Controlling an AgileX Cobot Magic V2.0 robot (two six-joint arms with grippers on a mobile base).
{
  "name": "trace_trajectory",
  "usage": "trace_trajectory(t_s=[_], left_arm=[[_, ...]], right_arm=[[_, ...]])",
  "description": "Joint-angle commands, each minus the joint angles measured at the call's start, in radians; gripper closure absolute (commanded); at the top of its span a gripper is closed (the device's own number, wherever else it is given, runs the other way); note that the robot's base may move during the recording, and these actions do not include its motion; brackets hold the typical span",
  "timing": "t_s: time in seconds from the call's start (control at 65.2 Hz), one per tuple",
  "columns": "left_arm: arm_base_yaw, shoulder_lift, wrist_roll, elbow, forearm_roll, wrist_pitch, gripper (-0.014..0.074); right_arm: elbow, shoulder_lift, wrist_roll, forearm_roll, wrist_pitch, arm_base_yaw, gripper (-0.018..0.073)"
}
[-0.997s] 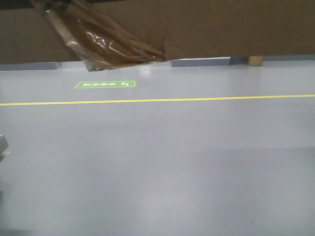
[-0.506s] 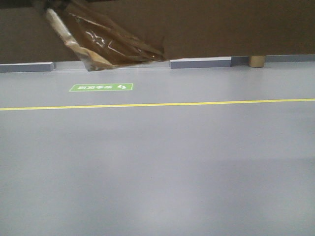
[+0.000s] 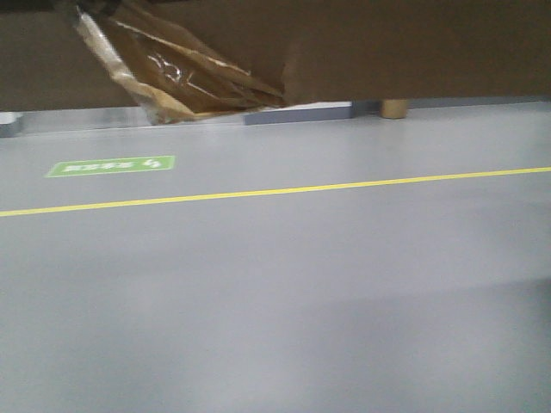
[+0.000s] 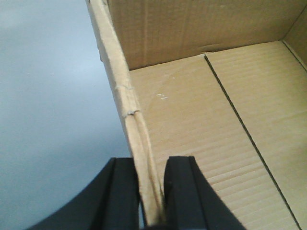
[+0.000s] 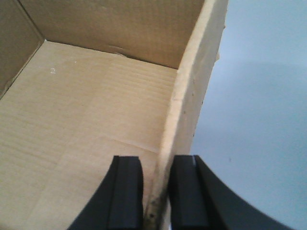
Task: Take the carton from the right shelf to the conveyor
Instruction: 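Carry the carton in both grippers while driving toward the red conveyor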
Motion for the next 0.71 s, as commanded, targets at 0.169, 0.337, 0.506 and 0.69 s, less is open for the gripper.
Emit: trace_trajectory(t_s=[0.169, 0.337, 0.506, 0.69], left_arm=[[-0.002, -0.013, 0.018, -0.003, 0.033, -0.01, 0.0611], [-0.002, -0.013, 0.018, -0.003, 0.033, -0.01, 0.0611], [-0.002, -0.013, 0.018, -0.003, 0.036, -0.01, 0.0611], [-0.002, -0.015, 0.018, -0.003, 0.036, -0.01, 0.0611]], right_arm=[[-0.004, -0.019, -0.034, -0.012, -0.041, 0.002, 0.0627], [-0.004, -0.019, -0.034, -0.012, -0.042, 0.002, 0.0627], [-0.004, -0.019, -0.034, -0.012, -0.042, 0.002, 0.0627], [-0.004, -0.019, -0.034, -0.01, -0.041, 0.002, 0.0627]])
